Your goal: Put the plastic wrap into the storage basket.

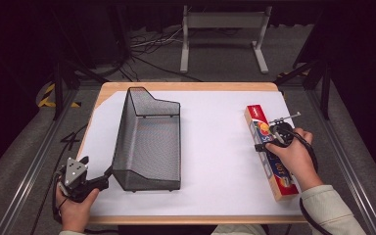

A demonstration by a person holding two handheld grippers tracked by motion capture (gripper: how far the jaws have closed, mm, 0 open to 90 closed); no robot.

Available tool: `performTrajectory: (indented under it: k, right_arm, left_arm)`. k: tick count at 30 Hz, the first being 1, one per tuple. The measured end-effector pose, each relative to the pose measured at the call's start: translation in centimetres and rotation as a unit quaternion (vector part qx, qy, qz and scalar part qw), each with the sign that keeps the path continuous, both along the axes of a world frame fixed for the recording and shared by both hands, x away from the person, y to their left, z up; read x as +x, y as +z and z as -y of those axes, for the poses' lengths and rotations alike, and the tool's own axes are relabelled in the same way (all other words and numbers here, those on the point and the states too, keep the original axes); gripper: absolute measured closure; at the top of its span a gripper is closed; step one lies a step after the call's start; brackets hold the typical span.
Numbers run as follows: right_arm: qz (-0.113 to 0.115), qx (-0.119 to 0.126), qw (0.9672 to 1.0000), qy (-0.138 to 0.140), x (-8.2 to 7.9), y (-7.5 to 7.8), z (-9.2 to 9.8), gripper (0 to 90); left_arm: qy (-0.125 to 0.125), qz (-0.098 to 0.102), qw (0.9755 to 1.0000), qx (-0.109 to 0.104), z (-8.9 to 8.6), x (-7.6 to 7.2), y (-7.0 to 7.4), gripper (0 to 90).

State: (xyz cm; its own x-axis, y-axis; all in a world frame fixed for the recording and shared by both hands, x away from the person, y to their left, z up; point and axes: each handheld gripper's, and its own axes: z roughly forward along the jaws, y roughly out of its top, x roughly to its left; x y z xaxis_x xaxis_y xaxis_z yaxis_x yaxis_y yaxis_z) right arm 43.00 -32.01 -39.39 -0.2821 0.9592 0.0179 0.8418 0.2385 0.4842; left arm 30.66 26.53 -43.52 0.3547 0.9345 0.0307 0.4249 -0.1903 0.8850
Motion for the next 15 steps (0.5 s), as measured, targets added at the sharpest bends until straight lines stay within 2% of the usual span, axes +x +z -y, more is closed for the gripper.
performTrajectory:
  k: [2, 5, 6, 8, 9, 10, 12, 13, 14, 15]
  right_arm:
    - [-0.004, -0.009, 0.9999, 0.007, 0.1, -0.4, 0.0, 15.2]
    - [-0.007, 0.008, 0.9999, -0.001, 0.3, -0.8, 0.1, 18.3]
    - [-0.011, 0.004, 0.9999, -0.002, 0.3, -0.9, 0.2, 19.0]
    - [-0.018, -0.022, 0.9996, 0.004, 0.4, -1.3, 0.2, 17.8]
    - [-0.018, -0.022, 0.9996, 0.004, 0.4, -1.3, 0.2, 17.8]
    - [-0.027, -0.034, 0.999, 0.009, 0.5, -1.6, 0.1, 15.4]
    - [-0.03, -0.039, 0.9987, 0.01, 0.4, -1.6, 0.0, 16.8]
    - [-0.035, -0.042, 0.9985, 0.008, 0.4, -1.5, 0.0, 21.1]
    - [-0.035, -0.042, 0.9985, 0.008, 0.4, -1.5, 0.0, 21.1]
    - [-0.043, -0.024, 0.9988, 0.0, 0.2, -1.4, -0.1, 30.5]
  left_arm:
    - [-0.001, 0.0, 1.0, 0.0, -0.1, 0.0, 0.0, 12.8]
    - [0.0, 0.0, 1.0, 0.0, -0.1, 0.0, -0.1, 12.8]
    - [0.0, -0.001, 1.0, 0.0, -0.1, 0.0, -0.1, 12.8]
    - [-0.001, 0.0, 1.0, 0.0, -0.1, 0.0, -0.1, 12.7]
    - [-0.001, 0.0, 1.0, 0.0, -0.1, 0.0, -0.1, 12.7]
    - [-0.001, 0.001, 1.0, 0.001, -0.1, 0.0, 0.0, 12.7]
    - [-0.002, 0.0, 1.0, -0.002, 0.0, 0.0, -0.1, 12.7]
    - [-0.002, 0.0, 1.0, 0.0, 0.0, 0.0, -0.1, 12.7]
    - [-0.002, 0.0, 1.0, 0.0, 0.0, 0.0, -0.1, 12.6]
    - [-0.002, -0.001, 1.0, 0.0, 0.0, 0.0, -0.1, 12.6]
